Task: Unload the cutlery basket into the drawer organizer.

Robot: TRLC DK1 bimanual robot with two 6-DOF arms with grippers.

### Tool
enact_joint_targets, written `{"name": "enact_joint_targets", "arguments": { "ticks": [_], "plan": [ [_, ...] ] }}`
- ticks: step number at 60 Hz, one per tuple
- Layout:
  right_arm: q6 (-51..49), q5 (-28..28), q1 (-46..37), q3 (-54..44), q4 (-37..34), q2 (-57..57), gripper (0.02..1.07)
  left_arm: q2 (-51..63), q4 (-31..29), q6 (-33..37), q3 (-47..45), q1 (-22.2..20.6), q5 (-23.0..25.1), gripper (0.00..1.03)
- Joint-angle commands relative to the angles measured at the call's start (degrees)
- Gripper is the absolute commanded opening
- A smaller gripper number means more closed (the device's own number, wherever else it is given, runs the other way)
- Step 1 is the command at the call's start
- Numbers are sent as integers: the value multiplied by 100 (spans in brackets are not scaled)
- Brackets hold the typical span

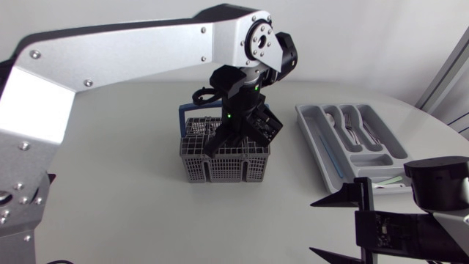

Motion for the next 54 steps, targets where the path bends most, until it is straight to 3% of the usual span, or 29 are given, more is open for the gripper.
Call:
{"name": "enact_joint_targets", "arguments": {
  "ticks": [1,19,30,35,38,54],
  "plan": [
    [101,18,39,-160,-66,-90,99,100,-160,103,254,-56,-91,11],
    [127,18,65,-213,-259,-380,99,12,-362,42,342,-118,-285,13],
    [171,9,91,-265,-303,-476,100,118,-309,-204,342,-92,-513,53],
    [207,18,118,-301,-268,-485,100,232,-336,-828,553,-109,-654,73],
    [224,18,126,-301,-268,-494,100,267,-371,-1277,676,-153,-768,76],
    [286,18,179,-177,-295,-547,100,144,-538,-4265,1054,-338,-759,76]
  ]
}}
